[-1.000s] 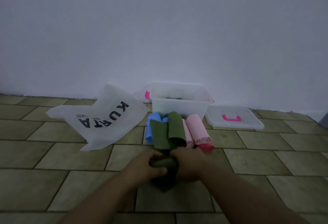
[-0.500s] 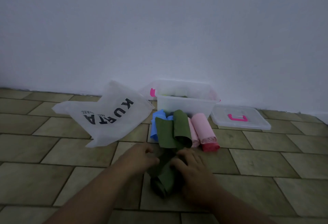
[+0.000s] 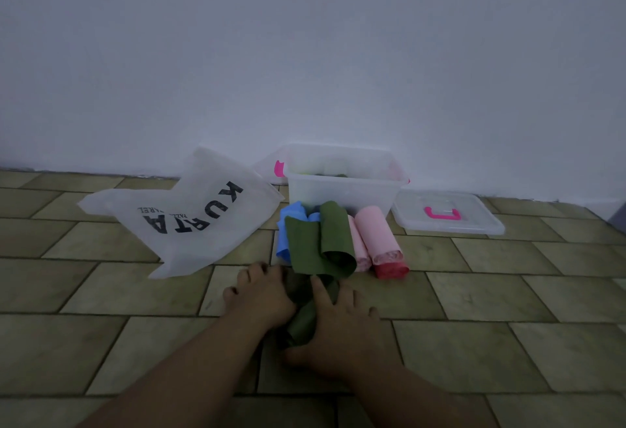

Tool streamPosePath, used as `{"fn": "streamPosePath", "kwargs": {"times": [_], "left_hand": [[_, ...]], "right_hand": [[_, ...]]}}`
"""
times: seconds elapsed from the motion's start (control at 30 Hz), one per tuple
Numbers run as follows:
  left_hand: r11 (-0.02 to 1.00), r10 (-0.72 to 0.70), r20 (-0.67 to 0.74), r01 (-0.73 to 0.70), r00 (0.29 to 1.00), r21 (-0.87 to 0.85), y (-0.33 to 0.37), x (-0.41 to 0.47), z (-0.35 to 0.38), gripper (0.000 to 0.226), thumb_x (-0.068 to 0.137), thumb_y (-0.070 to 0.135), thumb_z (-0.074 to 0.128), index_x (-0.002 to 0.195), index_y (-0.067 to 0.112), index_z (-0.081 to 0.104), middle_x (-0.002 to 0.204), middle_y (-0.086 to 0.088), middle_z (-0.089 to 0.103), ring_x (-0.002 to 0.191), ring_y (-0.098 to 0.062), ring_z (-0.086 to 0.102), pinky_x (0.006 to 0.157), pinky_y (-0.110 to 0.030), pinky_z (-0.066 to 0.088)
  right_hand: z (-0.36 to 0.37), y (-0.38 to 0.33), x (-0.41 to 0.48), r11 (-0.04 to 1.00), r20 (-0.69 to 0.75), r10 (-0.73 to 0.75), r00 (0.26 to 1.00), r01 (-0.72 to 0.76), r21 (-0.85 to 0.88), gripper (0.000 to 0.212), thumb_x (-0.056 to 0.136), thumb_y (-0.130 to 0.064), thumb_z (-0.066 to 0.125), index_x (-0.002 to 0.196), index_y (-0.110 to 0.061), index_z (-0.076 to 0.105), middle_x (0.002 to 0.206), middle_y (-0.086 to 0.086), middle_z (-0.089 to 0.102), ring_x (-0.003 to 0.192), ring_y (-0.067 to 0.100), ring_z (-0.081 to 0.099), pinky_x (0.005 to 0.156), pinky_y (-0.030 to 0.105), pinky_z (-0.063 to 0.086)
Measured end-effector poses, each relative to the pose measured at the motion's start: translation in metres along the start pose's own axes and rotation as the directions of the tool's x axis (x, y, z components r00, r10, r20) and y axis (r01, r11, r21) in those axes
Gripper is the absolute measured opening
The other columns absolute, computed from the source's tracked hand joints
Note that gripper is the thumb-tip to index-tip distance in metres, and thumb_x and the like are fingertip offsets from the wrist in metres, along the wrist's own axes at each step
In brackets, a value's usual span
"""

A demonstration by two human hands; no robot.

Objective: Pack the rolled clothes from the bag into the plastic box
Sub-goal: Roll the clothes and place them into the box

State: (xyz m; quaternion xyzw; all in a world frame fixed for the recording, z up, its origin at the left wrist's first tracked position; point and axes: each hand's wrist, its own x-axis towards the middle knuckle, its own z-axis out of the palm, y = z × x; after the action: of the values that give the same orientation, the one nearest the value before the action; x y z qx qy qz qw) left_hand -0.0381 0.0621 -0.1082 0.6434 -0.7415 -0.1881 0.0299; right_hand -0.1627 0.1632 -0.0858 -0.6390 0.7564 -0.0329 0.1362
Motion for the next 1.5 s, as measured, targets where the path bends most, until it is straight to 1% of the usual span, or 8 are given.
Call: {"fn": "streamPosePath", "kwargs": {"times": [0.53, 0.63, 0.73, 0.8, 0.93, 1.23, 1.4, 1.5], "left_hand": [[0.996, -0.089, -0.026, 0.089, 0.996, 0.014, -0.014, 0.007, -0.018, 0.087, 0.065, 0.064, 0.064, 0.139, 0.037, 0.027, 0.149, -0.008, 0.022, 0.136, -0.032, 0.023, 0.103, -0.055, 0.027], [0.995, 0.083, -0.256, -0.068, 0.963, 0.066, -0.009, -0.01, -0.01, 0.073, 0.071, 0.058, 0.062, 0.134, 0.034, 0.034, 0.143, -0.005, 0.032, 0.129, -0.027, 0.033, 0.101, -0.047, 0.034], [0.904, 0.396, -0.377, -0.428, 0.837, 0.0, 0.005, -0.027, 0.004, 0.044, 0.08, 0.048, 0.058, 0.12, 0.033, 0.049, 0.127, 0.006, 0.046, 0.115, -0.015, 0.045, 0.092, -0.029, 0.039], [0.839, 0.52, -0.238, -0.543, 0.821, -0.039, 0.011, -0.03, 0.012, 0.046, 0.086, 0.045, 0.052, 0.131, 0.033, 0.047, 0.137, 0.007, 0.045, 0.124, -0.014, 0.042, 0.1, -0.028, 0.036], [0.854, 0.489, 0.067, -0.493, 0.87, 0.168, 0.003, -0.019, 0.021, 0.063, 0.091, 0.058, 0.034, 0.148, 0.041, 0.012, 0.159, 0.011, 0.002, 0.146, -0.013, -0.002, 0.118, -0.042, 0.007], [0.878, 0.414, 0.169, -0.441, 0.895, 0.187, -0.001, -0.01, 0.025, 0.07, 0.086, 0.068, 0.029, 0.145, 0.049, -0.004, 0.158, 0.014, -0.013, 0.144, -0.01, -0.015, 0.115, -0.04, -0.005], [0.868, 0.418, 0.207, -0.456, 0.885, 0.196, -0.003, -0.006, 0.021, 0.069, 0.087, 0.067, 0.03, 0.144, 0.05, -0.004, 0.157, 0.015, -0.014, 0.144, -0.01, -0.015, 0.114, -0.046, -0.006], [0.862, 0.418, 0.228, -0.463, 0.88, 0.207, -0.006, -0.001, 0.013, 0.069, 0.087, 0.066, 0.033, 0.144, 0.05, -0.003, 0.157, 0.018, -0.014, 0.143, -0.01, -0.016, 0.109, -0.061, -0.009]], "right_hand": [[-0.001, 0.057, -0.024, 0.991, -0.06, -0.033, 0.998, 0.041, 0.129, 0.108, 0.044, -0.079, 0.057, 0.139, -0.049, 0.014, 0.151, 0.0, 0.004, 0.138, 0.028, 0.019, 0.11, 0.04, 0.028], [0.003, 0.057, -0.022, 0.993, -0.056, -0.023, 0.998, 0.029, 0.114, 0.109, 0.044, -0.081, 0.054, 0.138, -0.05, 0.009, 0.152, 0.001, 0.003, 0.139, 0.029, 0.015, 0.112, 0.043, 0.025], [0.005, 0.057, -0.02, 0.994, -0.055, -0.018, 0.998, 0.024, 0.109, 0.109, 0.043, -0.08, 0.053, 0.138, -0.05, 0.007, 0.153, 0.001, 0.0, 0.14, 0.03, 0.012, 0.111, 0.044, 0.023], [0.006, 0.055, -0.018, 0.994, -0.067, -0.02, 0.998, 0.027, 0.109, 0.108, 0.043, -0.075, 0.055, 0.138, -0.049, 0.01, 0.152, 0.002, 0.003, 0.139, 0.029, 0.015, 0.108, 0.043, 0.027], [0.003, 0.056, -0.021, 0.991, -0.078, -0.029, 0.997, 0.038, 0.127, 0.105, 0.043, -0.072, 0.057, 0.137, -0.05, 0.016, 0.151, 0.002, 0.009, 0.137, 0.028, 0.022, 0.104, 0.04, 0.031], [0.0, 0.063, -0.035, 0.992, -0.095, -0.042, 0.995, 0.053, 0.115, 0.108, 0.044, -0.077, 0.057, 0.139, -0.046, 0.018, 0.151, 0.002, 0.003, 0.13, 0.027, 0.034, 0.105, 0.033, 0.035], [-0.013, 0.067, -0.029, 0.993, 0.06, -0.11, 0.992, 0.112, -0.032, 0.112, 0.049, -0.083, 0.055, 0.141, -0.052, -0.001, 0.157, 0.004, -0.013, 0.144, 0.027, 0.0, 0.114, 0.047, 0.01], [-0.026, 0.073, -0.023, 0.957, 0.097, -0.214, 0.972, 0.228, -0.179, 0.093, 0.07, -0.058, 0.056, 0.143, -0.05, -0.001, 0.156, -0.004, -0.021, 0.143, 0.026, -0.019, 0.111, 0.055, -0.009]]}}
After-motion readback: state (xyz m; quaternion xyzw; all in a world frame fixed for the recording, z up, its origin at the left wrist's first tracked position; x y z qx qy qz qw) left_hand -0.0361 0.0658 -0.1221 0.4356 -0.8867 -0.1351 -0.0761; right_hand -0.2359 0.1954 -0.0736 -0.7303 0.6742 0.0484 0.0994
